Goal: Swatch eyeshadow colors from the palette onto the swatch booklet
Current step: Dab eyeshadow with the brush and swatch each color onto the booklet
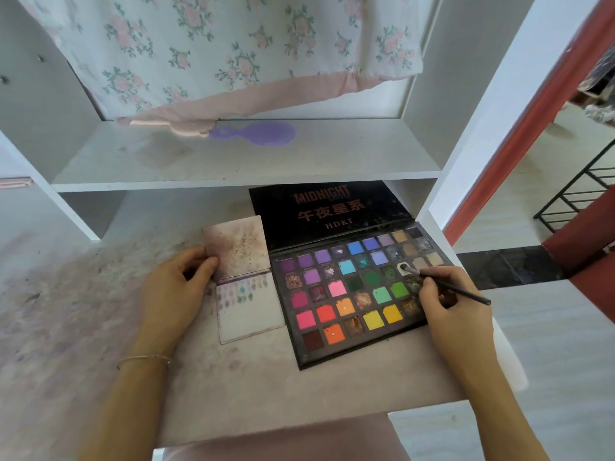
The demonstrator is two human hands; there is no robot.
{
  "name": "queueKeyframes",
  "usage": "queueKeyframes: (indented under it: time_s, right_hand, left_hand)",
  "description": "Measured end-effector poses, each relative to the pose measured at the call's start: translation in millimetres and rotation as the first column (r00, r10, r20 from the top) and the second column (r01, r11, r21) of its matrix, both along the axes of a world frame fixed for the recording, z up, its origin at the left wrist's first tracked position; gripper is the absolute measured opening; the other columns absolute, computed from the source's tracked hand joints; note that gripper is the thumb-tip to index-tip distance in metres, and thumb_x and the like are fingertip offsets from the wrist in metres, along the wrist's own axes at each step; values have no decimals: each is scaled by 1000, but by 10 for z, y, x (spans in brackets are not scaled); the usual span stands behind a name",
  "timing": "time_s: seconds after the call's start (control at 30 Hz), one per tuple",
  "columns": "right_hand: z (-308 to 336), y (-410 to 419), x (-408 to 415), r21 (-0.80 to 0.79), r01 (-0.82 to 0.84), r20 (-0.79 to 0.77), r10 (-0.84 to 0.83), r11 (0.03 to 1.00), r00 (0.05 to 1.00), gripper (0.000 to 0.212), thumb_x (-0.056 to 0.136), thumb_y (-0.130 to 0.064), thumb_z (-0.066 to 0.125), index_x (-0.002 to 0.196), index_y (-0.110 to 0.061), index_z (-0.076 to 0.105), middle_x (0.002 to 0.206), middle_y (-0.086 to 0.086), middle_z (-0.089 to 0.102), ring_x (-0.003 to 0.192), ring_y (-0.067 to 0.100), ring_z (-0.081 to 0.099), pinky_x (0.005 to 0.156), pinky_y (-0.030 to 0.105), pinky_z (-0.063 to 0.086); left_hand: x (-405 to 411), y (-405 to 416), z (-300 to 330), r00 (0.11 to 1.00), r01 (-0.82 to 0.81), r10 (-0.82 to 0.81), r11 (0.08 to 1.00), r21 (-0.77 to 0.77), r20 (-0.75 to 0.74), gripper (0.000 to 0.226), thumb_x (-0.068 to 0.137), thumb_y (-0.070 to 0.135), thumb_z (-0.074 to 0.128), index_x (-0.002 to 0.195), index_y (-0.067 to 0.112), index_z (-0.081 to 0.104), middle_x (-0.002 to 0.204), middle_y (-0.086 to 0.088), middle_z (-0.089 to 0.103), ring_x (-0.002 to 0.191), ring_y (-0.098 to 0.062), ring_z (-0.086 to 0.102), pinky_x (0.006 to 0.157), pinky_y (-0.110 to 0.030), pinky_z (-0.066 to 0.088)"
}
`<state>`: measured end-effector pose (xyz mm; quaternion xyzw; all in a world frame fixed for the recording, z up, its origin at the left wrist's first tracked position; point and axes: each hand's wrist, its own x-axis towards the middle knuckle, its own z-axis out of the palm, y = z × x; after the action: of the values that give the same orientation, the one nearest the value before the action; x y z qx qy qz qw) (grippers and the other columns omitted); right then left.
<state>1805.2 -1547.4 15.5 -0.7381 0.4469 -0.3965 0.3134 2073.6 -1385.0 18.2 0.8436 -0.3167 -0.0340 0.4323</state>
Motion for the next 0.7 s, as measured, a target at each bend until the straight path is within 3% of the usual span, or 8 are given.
queueKeyframes:
  time_s: [0.2, 0.3, 0.43, 0.57, 0.7]
  right_hand:
    - [8, -4, 2, -2, 2, 18, -2, 1000, 1000, 19, 86, -5, 54, 89, -24, 57, 83, -19, 57, 81, -5, 55, 62, 12, 40]
    - [2, -4, 0, -11, -6, 4, 6, 1000, 1000, 18, 85, -3, 54, 87, -21, 58, 82, -9, 59, 81, 0, 55, 64, 15, 42]
    - [19, 20, -5, -5, 13, 65, -12, 1000, 998, 24, 84, -1, 54, 81, -25, 57, 78, -9, 60, 74, 2, 57, 56, 11, 46]
    - [76, 133, 99, 43, -99, 181, 90, 994, 979, 34, 85, 4, 51, 81, -30, 56, 83, -13, 61, 81, -4, 60, 57, 5, 46]
    - [116, 283, 319, 99, -268, 240, 239, 958, 941, 34, 86, 3, 51, 82, -30, 58, 80, -11, 63, 72, 2, 60, 54, 11, 48]
  left_hand:
    - [4, 0, -1, 1000, -1, 1, 1000, -4, -1, 18, 86, 14, 60, 102, 13, 68, 86, 6, 63, 82, -14, 58, 74, -26, 39]
    - [7, 6, -3, 1000, 2, -2, 1000, 4, 5, 19, 86, 15, 60, 104, 13, 68, 88, 5, 63, 84, -15, 59, 76, -28, 40]
    - [10, 7, -2, 1000, 3, -3, 1000, 8, 6, 18, 86, 15, 60, 103, 12, 68, 88, 5, 64, 84, -15, 59, 75, -27, 40]
    - [7, 1, 4, 1000, 6, -6, 1000, 9, -9, 19, 87, 15, 59, 104, 14, 68, 89, 5, 64, 84, -15, 59, 75, -28, 41]
    - [-2, 0, 17, 999, -3, 3, 1000, -1, -33, 19, 87, 15, 59, 103, 15, 68, 88, 6, 64, 83, -14, 59, 76, -27, 41]
